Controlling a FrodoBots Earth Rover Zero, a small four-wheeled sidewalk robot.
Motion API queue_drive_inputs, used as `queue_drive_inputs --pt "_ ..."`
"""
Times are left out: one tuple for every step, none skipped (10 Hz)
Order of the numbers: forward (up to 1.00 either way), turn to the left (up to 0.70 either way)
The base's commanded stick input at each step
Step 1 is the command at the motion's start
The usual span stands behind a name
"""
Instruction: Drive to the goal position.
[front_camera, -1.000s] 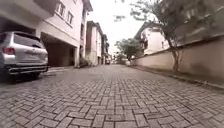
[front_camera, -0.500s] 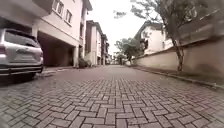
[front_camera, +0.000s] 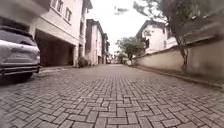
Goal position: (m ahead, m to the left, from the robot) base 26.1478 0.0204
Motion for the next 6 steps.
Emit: queue_drive_inputs --pt "0.7 0.0" --pt "0.7 0.0" --pt "0.7 0.0" --pt "0.7 0.0" --pt "0.7 0.0" --pt "0.7 0.0"
